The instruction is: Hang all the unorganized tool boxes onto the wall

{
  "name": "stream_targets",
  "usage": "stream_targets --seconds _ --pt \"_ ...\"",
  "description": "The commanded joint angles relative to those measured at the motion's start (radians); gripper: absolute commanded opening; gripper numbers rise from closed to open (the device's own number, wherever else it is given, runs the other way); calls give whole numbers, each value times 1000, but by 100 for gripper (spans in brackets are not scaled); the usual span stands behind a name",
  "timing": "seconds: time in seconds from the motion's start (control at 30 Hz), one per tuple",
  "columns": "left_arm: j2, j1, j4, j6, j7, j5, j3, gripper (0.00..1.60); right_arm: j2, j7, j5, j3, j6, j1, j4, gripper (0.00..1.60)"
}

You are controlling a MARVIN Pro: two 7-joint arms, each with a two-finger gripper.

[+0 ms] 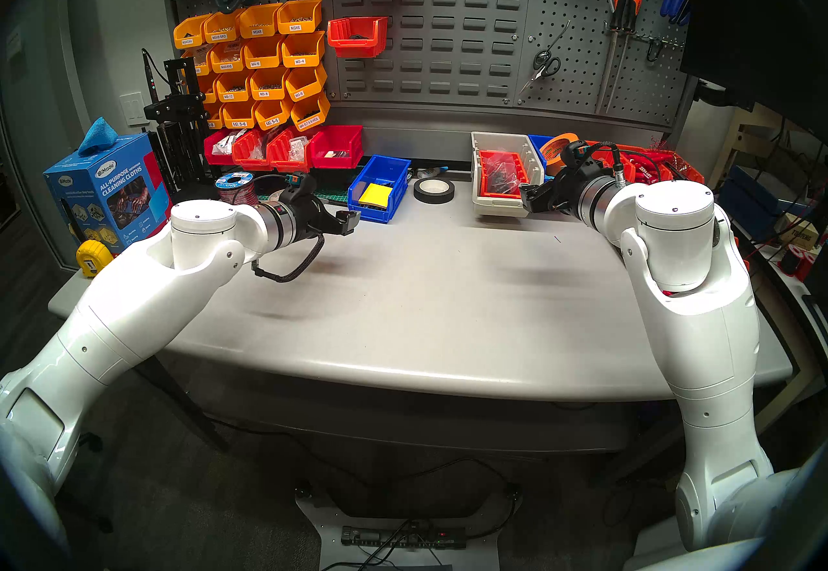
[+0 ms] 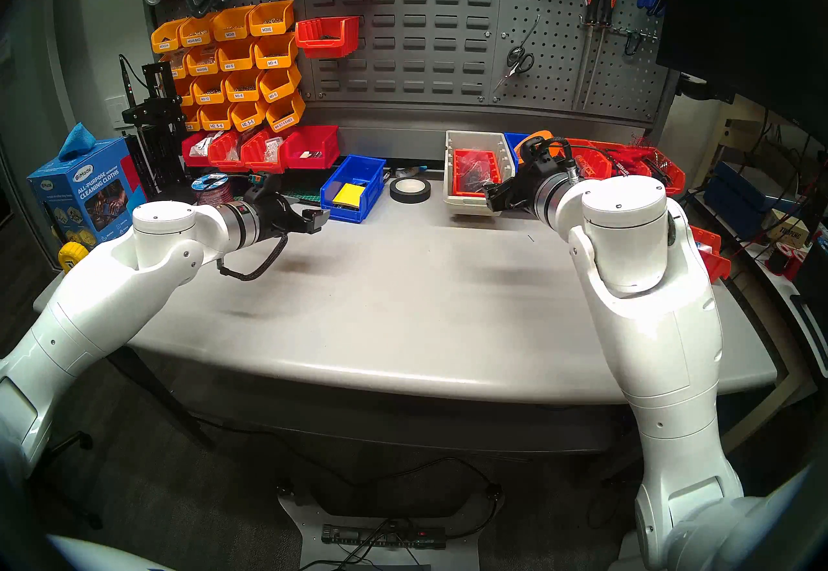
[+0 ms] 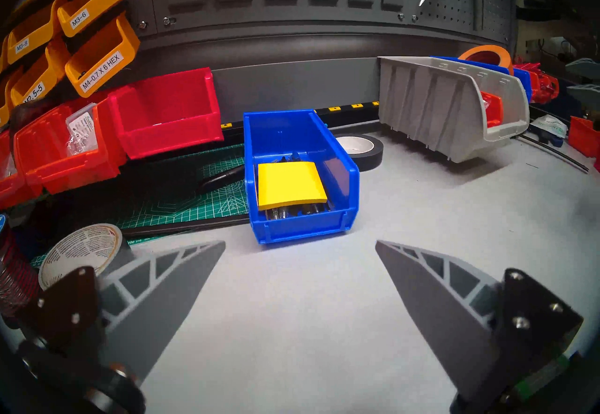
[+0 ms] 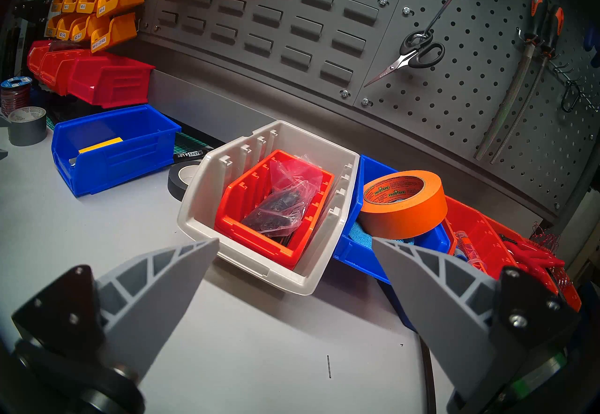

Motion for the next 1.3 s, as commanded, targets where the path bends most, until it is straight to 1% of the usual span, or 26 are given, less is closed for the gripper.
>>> stream_targets --seconds 0.0,0.13,0.2,0.23,0.27,0.3,0.33,0.5,0.57,1.27 --pt "122 80 -59 -42 -129 9 -113 160 -2 1 2 2 -3 12 -10 160" --pt "164 137 -87 -72 -200 -4 -166 160 -2 1 2 2 -3 12 -10 160" --pt "195 159 -107 -91 -243 3 -179 160 -2 1 2 2 -3 12 -10 160" --pt "198 175 -116 -93 -253 1 -193 160 -2 1 2 2 -3 12 -10 160" --pt "229 182 -122 -115 -273 -14 -185 160 -2 1 2 2 -3 12 -10 160" --pt "210 200 -124 -108 -276 -2 -208 160 -2 1 2 2 -3 12 -10 160" --pt "241 205 -128 -134 -287 -21 -195 160 -2 1 2 2 -3 12 -10 160" --pt "244 232 -132 -161 -294 -24 -211 160 -2 2 3 2 -2 13 -10 160" --pt "242 219 -127 -156 -311 -12 -200 160 -2 2 3 2 -2 13 -10 160" --pt "240 223 -123 -170 -313 -18 -204 160 -2 2 3 2 -2 13 -10 160"
